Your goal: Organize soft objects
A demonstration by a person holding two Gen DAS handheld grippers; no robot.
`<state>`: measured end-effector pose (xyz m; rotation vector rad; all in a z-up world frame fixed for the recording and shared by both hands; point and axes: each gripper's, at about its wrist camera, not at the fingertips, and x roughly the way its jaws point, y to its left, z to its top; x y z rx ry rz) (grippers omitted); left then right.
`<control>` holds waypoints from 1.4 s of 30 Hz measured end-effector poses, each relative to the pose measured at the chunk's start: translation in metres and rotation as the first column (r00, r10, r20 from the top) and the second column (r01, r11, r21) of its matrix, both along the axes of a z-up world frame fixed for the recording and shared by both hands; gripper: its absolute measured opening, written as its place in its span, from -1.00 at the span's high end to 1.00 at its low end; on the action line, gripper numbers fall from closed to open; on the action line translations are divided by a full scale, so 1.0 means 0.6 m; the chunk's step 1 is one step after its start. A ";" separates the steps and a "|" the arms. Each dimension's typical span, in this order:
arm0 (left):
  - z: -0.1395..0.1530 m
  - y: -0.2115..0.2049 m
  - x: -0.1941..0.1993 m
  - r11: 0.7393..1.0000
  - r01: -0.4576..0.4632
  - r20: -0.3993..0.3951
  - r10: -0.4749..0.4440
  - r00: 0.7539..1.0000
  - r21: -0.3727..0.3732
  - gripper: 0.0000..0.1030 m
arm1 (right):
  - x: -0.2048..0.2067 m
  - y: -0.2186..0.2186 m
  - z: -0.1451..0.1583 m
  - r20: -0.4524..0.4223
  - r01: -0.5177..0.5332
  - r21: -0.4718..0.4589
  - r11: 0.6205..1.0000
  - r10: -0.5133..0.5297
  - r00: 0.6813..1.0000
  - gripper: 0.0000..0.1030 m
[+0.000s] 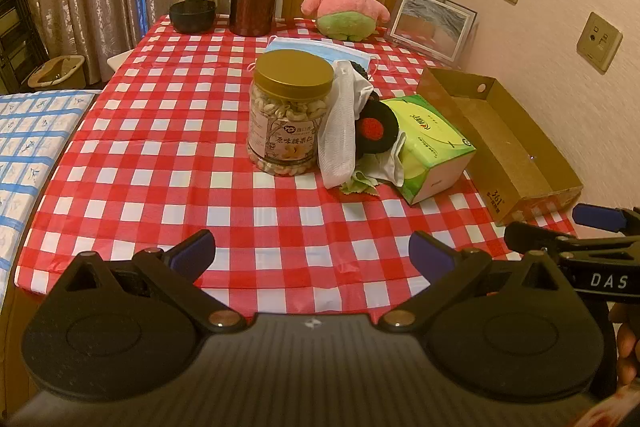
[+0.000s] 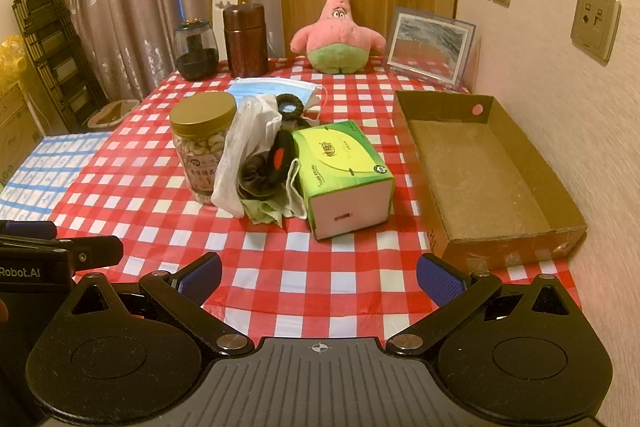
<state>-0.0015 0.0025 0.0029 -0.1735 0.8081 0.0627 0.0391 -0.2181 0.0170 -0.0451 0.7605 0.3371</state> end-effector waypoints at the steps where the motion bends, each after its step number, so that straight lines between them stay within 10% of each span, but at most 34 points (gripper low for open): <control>1: 0.000 0.000 0.000 1.000 0.000 0.001 0.000 1.000 0.000 -0.99 | 0.000 0.000 0.000 0.000 0.000 0.000 1.000 0.000 1.000 -0.99; 42: 0.005 0.001 0.000 1.000 -0.004 0.003 0.004 1.000 0.000 -0.99 | 0.001 -0.002 0.005 0.006 -0.001 -0.001 1.000 0.001 1.000 -0.99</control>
